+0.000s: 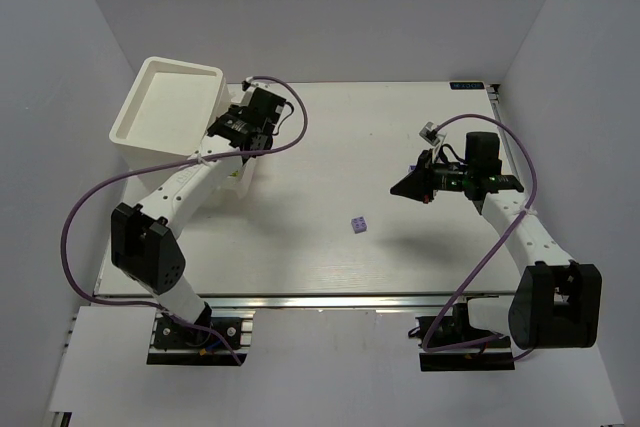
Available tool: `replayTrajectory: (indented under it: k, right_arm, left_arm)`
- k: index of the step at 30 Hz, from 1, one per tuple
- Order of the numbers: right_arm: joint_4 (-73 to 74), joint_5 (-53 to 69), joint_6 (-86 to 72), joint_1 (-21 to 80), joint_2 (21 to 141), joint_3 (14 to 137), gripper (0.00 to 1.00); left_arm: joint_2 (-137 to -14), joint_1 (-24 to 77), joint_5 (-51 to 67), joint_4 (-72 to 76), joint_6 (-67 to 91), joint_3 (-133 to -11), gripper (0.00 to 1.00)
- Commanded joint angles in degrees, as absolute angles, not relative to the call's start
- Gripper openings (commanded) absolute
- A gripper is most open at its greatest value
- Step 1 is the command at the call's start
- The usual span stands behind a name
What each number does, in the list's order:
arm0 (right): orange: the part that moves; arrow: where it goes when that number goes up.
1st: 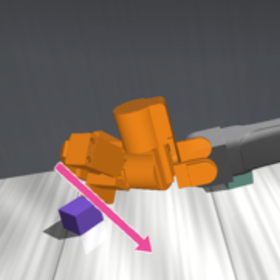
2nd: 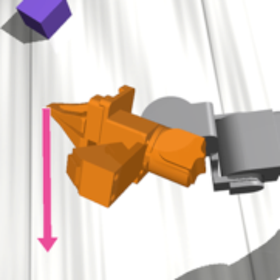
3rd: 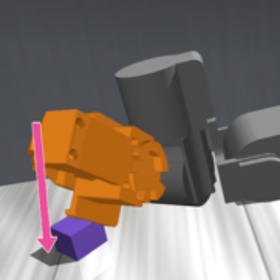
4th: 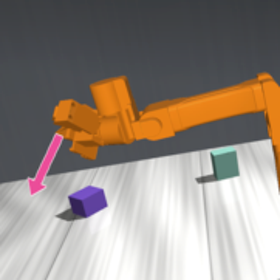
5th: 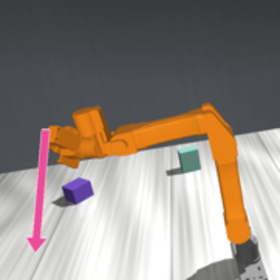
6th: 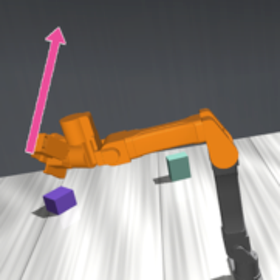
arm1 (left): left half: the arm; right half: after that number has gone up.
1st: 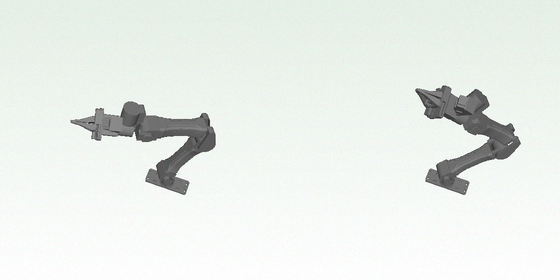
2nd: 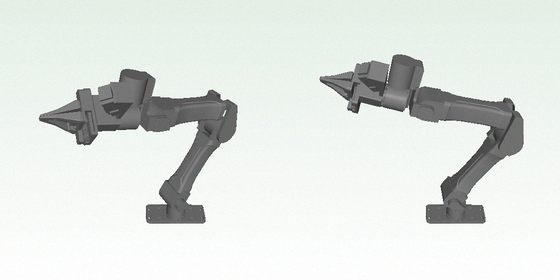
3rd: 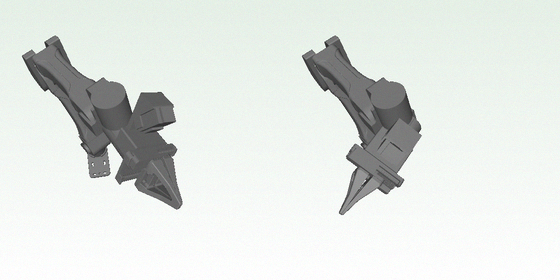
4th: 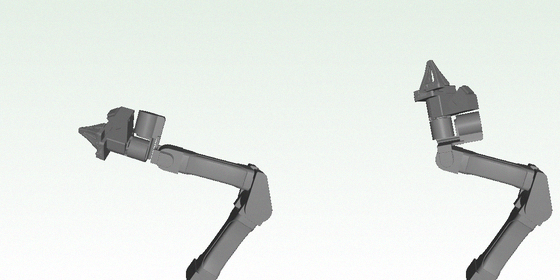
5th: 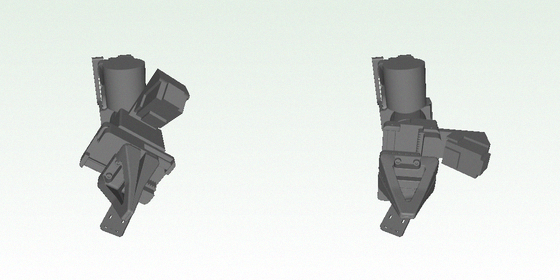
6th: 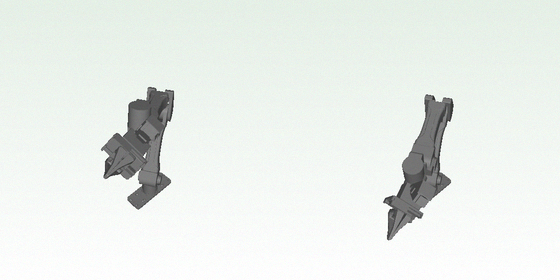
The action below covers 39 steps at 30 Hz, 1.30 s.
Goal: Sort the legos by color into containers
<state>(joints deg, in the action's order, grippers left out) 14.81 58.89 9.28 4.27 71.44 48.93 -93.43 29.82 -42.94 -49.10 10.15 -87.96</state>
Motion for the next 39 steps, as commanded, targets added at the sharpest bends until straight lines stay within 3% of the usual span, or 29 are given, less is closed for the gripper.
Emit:
replayTrajectory:
  k: [1, 2, 6, 13, 15, 16, 17, 19, 20, 28, 39]
  right_arm:
    - [13.3, 59.0, 10.4, 4.7, 71.6, 48.7, 0.00]
    - [13.3, 59.0, 10.4, 4.7, 71.6, 48.8, 0.00]
    - [13.4, 59.2, 10.5, 4.7, 71.7, 48.9, 0.06]
    - [14.0, 59.6, 11.2, 4.5, 71.7, 48.9, 0.17]
    - [14.1, 59.5, 11.6, 4.7, 71.7, 49.0, 0.17]
    - [14.5, 59.6, 11.8, 4.7, 71.7, 49.0, 0.16]
    - [14.4, 59.6, 11.9, 4.7, 71.6, 49.0, 0.16]
    - [14.5, 59.5, 11.9, 4.7, 71.7, 49.0, 0.12]
    - [14.3, 59.4, 12.0, 4.7, 71.8, 49.0, 0.12]
    - [14.5, 58.4, 12.1, 4.7, 72.8, 49.1, 0.09]
    - [15.2, 57.7, 12.7, 4.8, 73.6, 49.5, 0.09]
  left_arm:
    - [-93.3, 28.3, -46.0, -48.1, 8.4, -86.9, 0.16]
    - [-93.7, 28.3, -46.0, -48.1, 8.4, -86.7, 0.28]
    - [-93.9, 27.8, -45.6, -47.7, 8.5, -85.7, 0.49]
    - [-92.0, 27.8, -41.5, -47.8, 9.6, -87.1, 0.55]
    - [-90.9, 28.4, -39.5, -47.6, 10.0, -88.1, 0.51]
    - [-89.3, 28.4, -37.9, -47.1, 10.3, -88.2, 0.34]
    - [-88.3, 29.0, -34.2, -46.6, 10.5, -88.2, 0.23]
    - [-86.3, 29.0, -28.9, -44.6, 11.2, -87.4, 0.03]
    - [-84.7, 29.0, -23.1, -43.7, 11.5, -86.8, 0.01]
    - [-84.9, 30.1, -14.5, -40.1, 13.3, -79.1, 0.05]
    - [-90.9, 30.6, -26.6, -39.4, 15.9, -76.6, 0.06]
